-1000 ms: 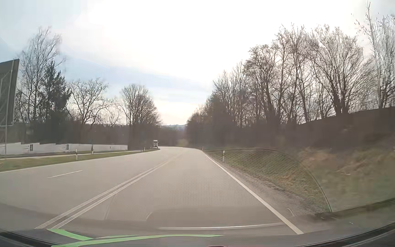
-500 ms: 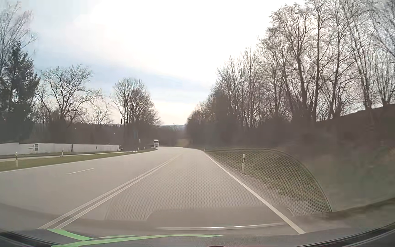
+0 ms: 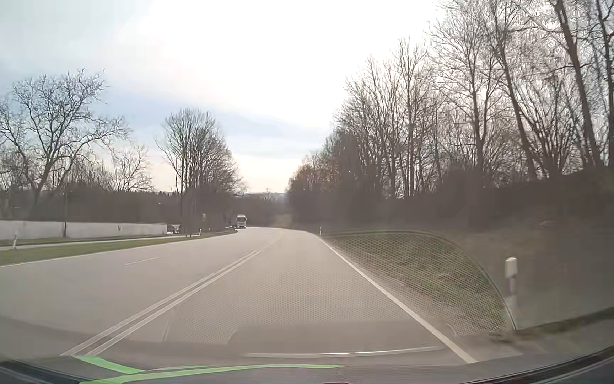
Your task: Follow the waypoints while adhering to traffic rules and regulations
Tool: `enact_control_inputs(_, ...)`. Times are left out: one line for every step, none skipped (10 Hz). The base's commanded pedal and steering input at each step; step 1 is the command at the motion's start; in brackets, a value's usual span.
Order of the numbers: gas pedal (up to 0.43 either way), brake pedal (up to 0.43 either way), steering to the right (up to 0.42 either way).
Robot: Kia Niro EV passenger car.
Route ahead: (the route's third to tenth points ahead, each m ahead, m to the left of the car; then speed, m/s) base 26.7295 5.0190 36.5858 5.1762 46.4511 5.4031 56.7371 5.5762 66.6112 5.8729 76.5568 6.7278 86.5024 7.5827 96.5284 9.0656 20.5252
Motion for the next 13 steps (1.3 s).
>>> enact_control_inputs(0.0, 0.0, 0.003)
enact_control_inputs(0.0, 0.0, 0.003)
enact_control_inputs(0.0, 0.0, 0.002)
enact_control_inputs(0.0, 0.0, 0.002)
enact_control_inputs(0.0, 0.0, 0.002)
enact_control_inputs(0.0, 0.0, 0.001)
enact_control_inputs(0.0, 0.0, 0.001)
enact_control_inputs(0.0, 0.0, 0.0)
enact_control_inputs(0.0, 0.0, 0.0)
enact_control_inputs(0.0, 0.0, 0.0)
enact_control_inputs(0.0, 0.0, 0.0)
enact_control_inputs(0.0, 0.0, 0.0)
enact_control_inputs(0.0, 0.0, 0.0)
